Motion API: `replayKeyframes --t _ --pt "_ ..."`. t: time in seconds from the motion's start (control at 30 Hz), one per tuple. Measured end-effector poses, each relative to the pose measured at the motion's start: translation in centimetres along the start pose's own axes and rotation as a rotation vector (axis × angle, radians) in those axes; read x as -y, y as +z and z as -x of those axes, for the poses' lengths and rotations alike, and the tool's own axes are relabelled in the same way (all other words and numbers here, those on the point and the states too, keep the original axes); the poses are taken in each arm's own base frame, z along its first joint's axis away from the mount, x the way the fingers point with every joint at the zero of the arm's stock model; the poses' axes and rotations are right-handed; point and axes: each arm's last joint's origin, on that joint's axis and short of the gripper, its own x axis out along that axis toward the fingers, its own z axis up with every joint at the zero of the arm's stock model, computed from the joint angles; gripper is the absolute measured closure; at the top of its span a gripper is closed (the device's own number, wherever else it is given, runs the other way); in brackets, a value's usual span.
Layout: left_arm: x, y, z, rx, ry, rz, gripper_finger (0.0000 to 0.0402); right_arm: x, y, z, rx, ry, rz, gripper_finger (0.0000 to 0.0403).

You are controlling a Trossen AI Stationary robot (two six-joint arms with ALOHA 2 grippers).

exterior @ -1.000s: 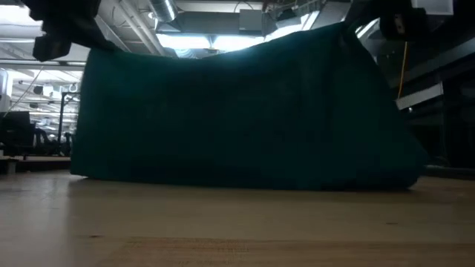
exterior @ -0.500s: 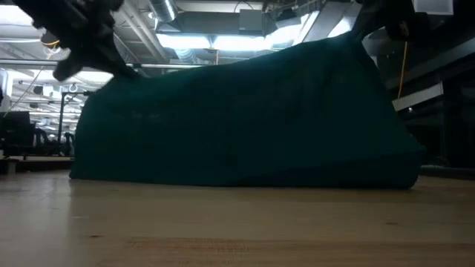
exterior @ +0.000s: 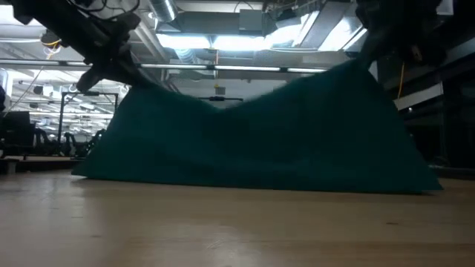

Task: Fold microfiber towels
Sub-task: Fold the dark green napkin

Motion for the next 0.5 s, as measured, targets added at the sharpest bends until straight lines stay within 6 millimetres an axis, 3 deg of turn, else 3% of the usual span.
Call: replayKeyframes --t 0.23,0.5 --pt "-1.4 1.5 -0.8 -0.024 0.014 -0.022 0.0399 2.2 -0.2 -0.6 0.049 -0.023 -0.049 0.0403" --pt "-2.4 2.5 -2.7 -0.071 0.013 -0.057 0.0400 4.0 0.3 0.1 0.105 -0.011 -0.072 0.0403"
